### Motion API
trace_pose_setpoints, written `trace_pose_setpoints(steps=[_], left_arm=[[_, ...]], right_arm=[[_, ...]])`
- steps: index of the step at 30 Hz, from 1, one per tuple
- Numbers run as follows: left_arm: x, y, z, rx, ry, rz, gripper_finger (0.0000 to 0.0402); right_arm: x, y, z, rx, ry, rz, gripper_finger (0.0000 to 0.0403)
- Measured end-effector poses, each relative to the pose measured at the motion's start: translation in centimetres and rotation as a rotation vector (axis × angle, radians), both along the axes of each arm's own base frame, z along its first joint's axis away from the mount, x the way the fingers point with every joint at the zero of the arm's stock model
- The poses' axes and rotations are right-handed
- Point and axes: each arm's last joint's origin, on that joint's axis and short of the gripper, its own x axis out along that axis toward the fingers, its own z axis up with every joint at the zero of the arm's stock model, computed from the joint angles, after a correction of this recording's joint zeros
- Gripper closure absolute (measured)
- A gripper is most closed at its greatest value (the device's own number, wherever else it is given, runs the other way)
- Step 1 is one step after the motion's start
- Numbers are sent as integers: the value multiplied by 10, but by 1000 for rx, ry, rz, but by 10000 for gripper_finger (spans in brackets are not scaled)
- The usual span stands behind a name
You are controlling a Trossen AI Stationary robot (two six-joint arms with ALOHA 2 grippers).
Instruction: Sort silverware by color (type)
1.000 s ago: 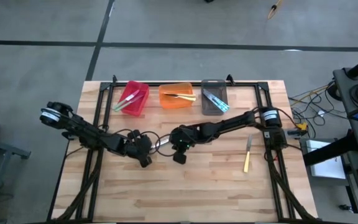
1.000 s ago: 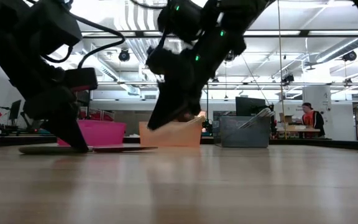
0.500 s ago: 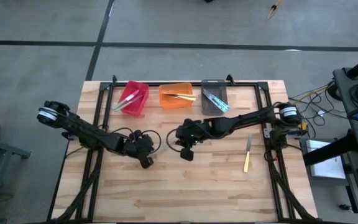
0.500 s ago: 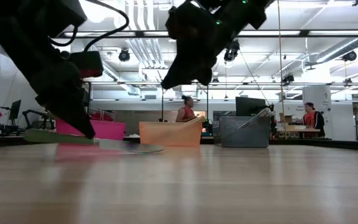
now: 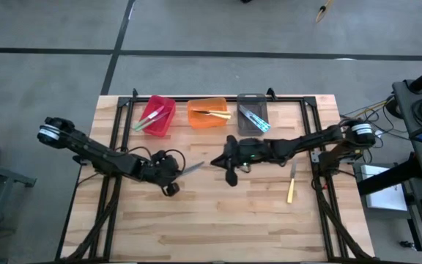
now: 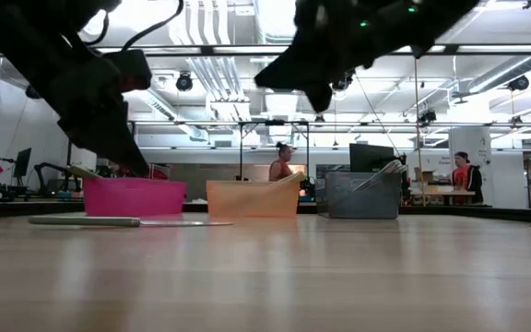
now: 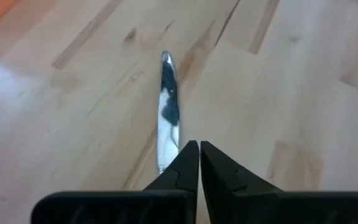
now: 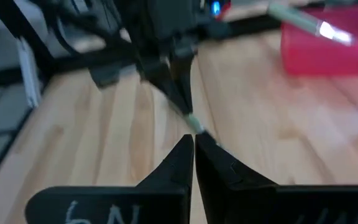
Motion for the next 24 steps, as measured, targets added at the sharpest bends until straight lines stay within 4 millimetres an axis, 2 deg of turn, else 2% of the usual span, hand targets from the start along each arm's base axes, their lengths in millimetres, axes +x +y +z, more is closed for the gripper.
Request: trace_pose_setpoints(steps=[3, 9, 13, 24], left_arm=[[-1, -1, 1, 0, -3, -8, 401], [-1, -1, 1, 17, 5, -23, 401], [0, 1, 0, 26, 5, -16, 401], [-1, 1, -1, 46, 28, -38, 401]], right_arm=[[-16, -2, 4, 7, -78, -5, 394], [-38, -4, 6, 10, -106, -50, 394], [-40, -4, 8, -32, -118, -37, 394], [-35, -4, -4, -37, -73, -35, 394]])
